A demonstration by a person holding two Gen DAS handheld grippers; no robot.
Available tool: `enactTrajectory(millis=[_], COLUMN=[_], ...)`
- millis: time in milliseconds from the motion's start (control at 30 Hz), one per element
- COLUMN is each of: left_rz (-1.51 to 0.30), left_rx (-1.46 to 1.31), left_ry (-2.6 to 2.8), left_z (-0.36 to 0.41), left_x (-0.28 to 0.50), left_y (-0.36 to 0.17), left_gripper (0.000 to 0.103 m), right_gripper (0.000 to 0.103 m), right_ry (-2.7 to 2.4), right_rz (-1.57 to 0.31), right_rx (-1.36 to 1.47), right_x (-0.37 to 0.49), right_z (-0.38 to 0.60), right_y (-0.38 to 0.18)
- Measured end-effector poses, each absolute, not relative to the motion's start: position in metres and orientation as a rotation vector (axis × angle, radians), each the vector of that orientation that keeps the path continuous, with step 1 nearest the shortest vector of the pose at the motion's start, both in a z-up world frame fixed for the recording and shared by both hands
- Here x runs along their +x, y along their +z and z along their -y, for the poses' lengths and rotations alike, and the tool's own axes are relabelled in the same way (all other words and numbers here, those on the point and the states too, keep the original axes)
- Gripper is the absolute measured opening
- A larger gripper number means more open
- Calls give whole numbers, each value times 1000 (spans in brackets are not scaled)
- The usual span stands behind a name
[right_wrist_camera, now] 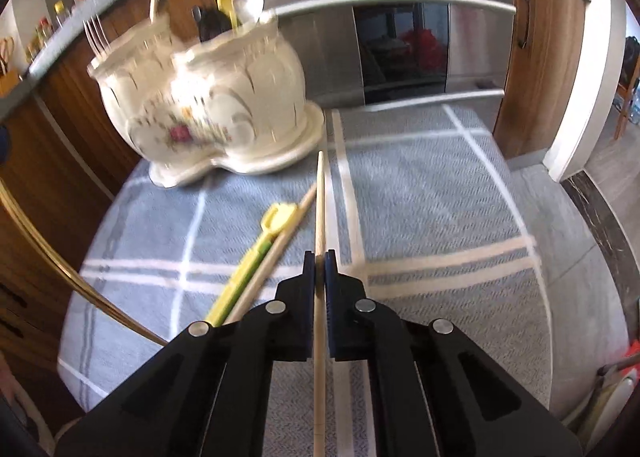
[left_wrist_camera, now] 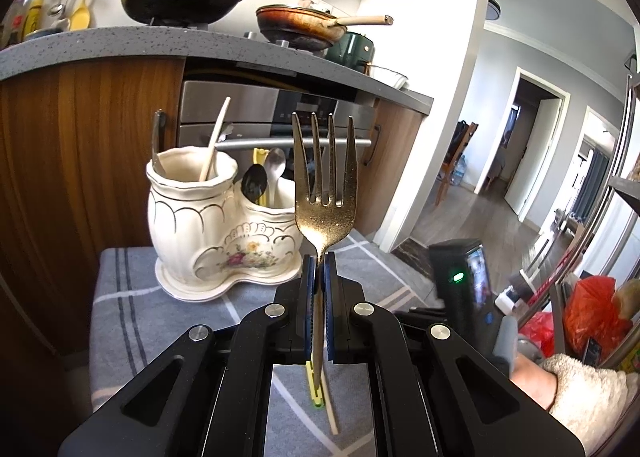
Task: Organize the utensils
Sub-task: 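Lift the gold fork with the left tool while the right tool grasps a wooden chopstick, then carry the gold fork over the larger cup while the right tool carries the chopstick over the smaller cup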
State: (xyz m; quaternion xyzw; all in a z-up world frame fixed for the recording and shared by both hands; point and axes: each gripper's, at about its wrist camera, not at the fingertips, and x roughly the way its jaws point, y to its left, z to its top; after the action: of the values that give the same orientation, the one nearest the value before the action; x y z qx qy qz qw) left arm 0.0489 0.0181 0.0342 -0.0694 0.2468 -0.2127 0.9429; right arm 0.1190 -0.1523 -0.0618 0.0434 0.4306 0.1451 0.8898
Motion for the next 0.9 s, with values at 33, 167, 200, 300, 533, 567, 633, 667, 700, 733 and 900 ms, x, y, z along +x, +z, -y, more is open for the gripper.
enactTrajectory(millis=[33,167,200,300,533,567,633,667,700,733,900], left_rz=[-503,-507,-507,-499,-486,-486,-475,-462,-444,-434,-375], left_rx=[-143,-150,-151,-153,-168,-178,-195,-193,-180,-170,-111], left_ry=[-432,-432,-433,-430,-401,-400,-411,-408,-399,-395,-351], left_z=[-19,-20,-21,-22,-33,-37,-45,-48,-52,-53,-63], left_x=[49,50,50,49,47,48,51,52,53,54,72], left_y=[34,33,34,37,48,53,65,73,84,91,134], left_gripper=[5,5,5,5,5,5,5,5,5,5,5], right_gripper=[5,5,5,5,5,5,5,5,5,5,5], right_ry=[306,312,313,324,361,367,381,386,397,409,439], right_rz=[-870,-814,-797,-760,-649,-635,-587,-563,-543,-527,-434], right_rx=[108,153,157,181,222,232,247,260,277,291,313], right_x=[117,115,114,109,101,102,103,105,109,112,140], right_z=[156,163,164,165,165,165,164,165,165,165,160], right_y=[-57,-43,-40,-29,0,3,17,22,26,31,59])
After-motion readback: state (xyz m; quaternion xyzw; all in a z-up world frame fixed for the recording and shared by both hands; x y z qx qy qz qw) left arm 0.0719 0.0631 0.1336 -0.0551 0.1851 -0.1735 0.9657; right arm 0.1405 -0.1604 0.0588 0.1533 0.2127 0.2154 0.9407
